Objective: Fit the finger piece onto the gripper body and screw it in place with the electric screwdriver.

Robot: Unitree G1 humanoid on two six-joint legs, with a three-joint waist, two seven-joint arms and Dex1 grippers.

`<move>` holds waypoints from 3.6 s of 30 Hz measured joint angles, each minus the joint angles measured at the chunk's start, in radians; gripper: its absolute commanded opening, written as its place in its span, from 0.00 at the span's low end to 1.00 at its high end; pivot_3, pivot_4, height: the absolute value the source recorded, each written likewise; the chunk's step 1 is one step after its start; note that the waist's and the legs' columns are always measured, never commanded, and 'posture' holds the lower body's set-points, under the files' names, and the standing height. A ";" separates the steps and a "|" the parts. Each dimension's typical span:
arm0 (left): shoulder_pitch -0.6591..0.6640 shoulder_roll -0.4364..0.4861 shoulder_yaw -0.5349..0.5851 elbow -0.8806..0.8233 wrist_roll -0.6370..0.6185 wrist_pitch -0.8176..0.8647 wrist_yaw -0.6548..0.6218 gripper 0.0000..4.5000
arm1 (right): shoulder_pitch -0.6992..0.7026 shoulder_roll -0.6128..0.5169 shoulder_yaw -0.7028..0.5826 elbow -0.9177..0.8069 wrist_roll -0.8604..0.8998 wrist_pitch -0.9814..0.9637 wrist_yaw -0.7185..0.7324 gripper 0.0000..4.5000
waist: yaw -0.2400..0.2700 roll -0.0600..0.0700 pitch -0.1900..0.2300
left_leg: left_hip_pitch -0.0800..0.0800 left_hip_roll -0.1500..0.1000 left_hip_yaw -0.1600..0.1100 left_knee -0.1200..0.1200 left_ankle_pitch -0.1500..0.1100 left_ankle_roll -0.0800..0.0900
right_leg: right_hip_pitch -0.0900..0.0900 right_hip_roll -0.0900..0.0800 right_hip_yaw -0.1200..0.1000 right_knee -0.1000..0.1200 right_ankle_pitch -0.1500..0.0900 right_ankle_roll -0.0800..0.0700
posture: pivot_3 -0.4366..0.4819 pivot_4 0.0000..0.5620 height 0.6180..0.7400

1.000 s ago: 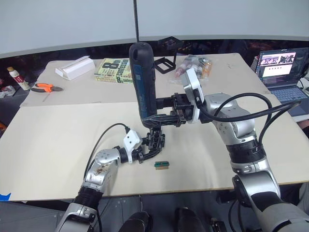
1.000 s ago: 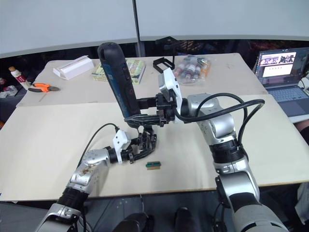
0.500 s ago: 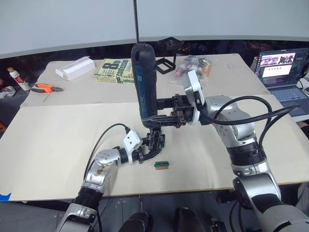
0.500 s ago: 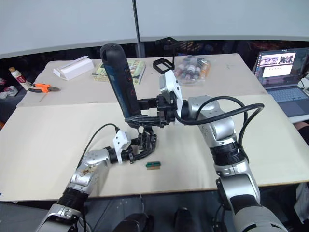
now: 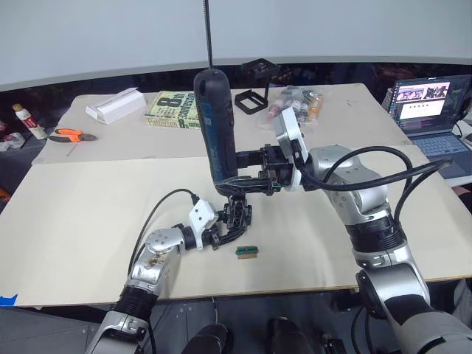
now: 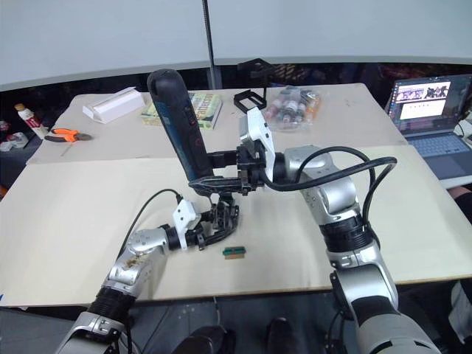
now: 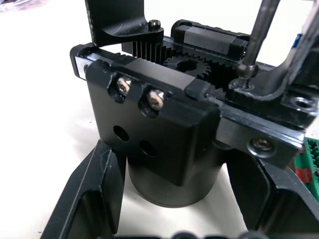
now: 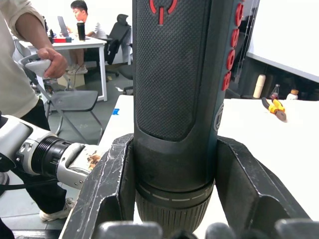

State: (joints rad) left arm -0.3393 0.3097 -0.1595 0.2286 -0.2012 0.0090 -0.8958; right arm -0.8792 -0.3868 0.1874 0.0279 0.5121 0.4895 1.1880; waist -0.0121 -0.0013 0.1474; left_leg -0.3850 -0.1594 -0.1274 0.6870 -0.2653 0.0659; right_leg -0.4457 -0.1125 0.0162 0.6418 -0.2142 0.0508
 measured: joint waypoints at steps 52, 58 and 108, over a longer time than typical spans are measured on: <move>0.004 0.012 0.004 0.004 0.006 -0.031 -0.011 0.54 | 0.020 0.053 -0.072 -0.025 0.063 -0.047 0.010 0.41 | -0.001 0.000 0.000 | -0.004 0.000 0.000 -0.001 0.000 -0.001 | -0.005 0.000 0.000 0.000 0.000 0.000 | 0.48 0.27 1.00; -0.001 0.008 0.004 0.022 0.007 -0.050 -0.010 0.54 | -0.009 0.018 -0.133 -0.058 0.101 -0.067 0.053 0.41 | 0.000 0.000 0.000 | -0.004 0.000 0.000 -0.001 0.001 -0.001 | -0.005 0.000 0.000 0.000 0.000 0.000 | 0.48 0.27 1.00; 0.309 0.402 0.202 -0.393 -0.334 0.064 -0.442 0.99 | 0.652 -0.509 -0.620 -0.343 0.312 0.013 0.058 0.41 | 0.028 0.000 0.002 | -0.006 0.000 0.000 0.002 -0.002 0.003 | -0.003 -0.001 0.000 -0.003 0.000 0.000 | 0.48 0.27 1.00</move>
State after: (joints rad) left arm -0.0302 0.7116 0.0420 -0.1647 -0.5351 0.0731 -1.3377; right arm -0.2269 -0.8954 -0.4326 -0.3152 0.8241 0.5027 1.2458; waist 0.0163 -0.0013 0.1498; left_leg -0.3913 -0.1591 -0.1273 0.6888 -0.2671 0.0689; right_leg -0.4489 -0.1132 0.0166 0.6387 -0.2143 0.0507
